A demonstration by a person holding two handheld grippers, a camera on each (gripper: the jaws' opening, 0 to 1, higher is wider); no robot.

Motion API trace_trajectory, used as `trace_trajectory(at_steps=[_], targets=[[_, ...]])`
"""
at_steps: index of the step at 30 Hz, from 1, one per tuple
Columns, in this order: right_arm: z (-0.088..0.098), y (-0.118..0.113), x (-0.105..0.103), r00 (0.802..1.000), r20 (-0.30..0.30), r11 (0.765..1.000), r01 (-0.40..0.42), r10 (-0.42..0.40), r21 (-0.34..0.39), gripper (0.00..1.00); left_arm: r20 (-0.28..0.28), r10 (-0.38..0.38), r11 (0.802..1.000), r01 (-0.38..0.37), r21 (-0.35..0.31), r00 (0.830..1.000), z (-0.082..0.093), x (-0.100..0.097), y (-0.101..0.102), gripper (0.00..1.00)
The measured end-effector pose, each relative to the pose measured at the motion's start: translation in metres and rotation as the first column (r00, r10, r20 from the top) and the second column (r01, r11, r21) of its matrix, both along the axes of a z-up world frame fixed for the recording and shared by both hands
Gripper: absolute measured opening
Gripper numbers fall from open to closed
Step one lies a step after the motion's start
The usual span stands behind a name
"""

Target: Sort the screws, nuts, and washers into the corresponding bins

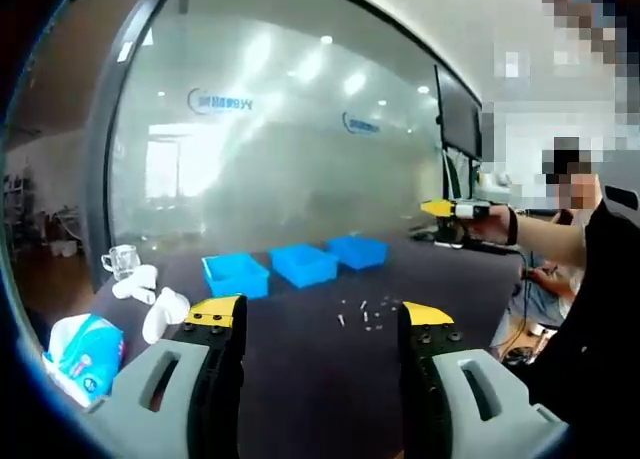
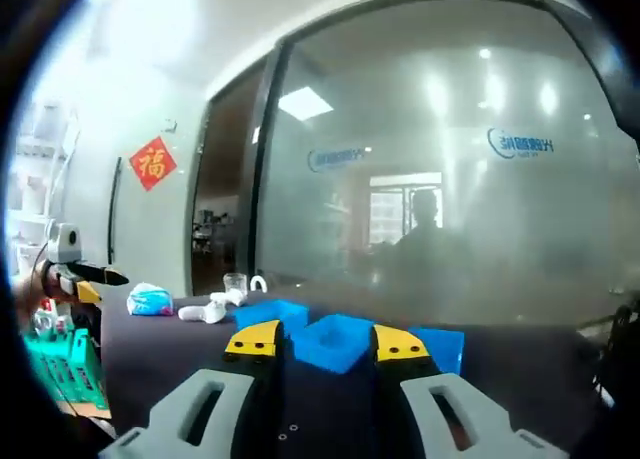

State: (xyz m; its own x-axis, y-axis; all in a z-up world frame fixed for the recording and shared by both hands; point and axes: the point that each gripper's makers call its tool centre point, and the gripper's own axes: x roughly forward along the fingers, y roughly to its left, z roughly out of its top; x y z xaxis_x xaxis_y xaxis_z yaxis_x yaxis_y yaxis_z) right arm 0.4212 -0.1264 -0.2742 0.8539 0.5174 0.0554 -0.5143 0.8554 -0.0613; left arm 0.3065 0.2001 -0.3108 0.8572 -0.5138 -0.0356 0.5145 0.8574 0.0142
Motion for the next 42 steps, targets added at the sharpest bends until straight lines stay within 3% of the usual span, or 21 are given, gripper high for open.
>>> trace_trajectory(at_steps=[9, 17, 29, 39, 42], targets=[[-0.017, -0.011, -0.053, 0.999, -0.026, 0.999, -0.035, 0.035, 0.016, 0.35, -0.008, -0.001, 1.0, 0.001, 0.006, 1.0, -0.003, -0.001, -0.002, 0.6], [-0.035, -0.022, -0.078, 0.998, -0.042, 0.999, -0.041, 0.042, 0.019, 0.41, -0.01, 0.003, 1.0, -0.003, 0.006, 1.0, -0.003, -0.003, -0.003, 0.6], [-0.053, -0.047, -0.095, 0.996, -0.091, 1.0, 0.003, 0.0, 0.027, 0.43, -0.029, 0.007, 1.0, -0.007, 0.018, 1.0, -0.009, -0.003, -0.004, 0.6], [-0.067, -0.039, -0.102, 0.991, -0.125, 0.999, -0.047, 0.049, 0.019, 0.44, -0.042, 0.026, 1.0, -0.026, 0.009, 0.999, -0.016, -0.003, 0.002, 0.6], [-0.068, -0.032, -0.102, 0.986, -0.132, 0.995, -0.102, 0.101, 0.002, 0.44, -0.044, 0.027, 1.0, -0.027, 0.009, 0.999, -0.017, -0.003, 0.004, 0.6]])
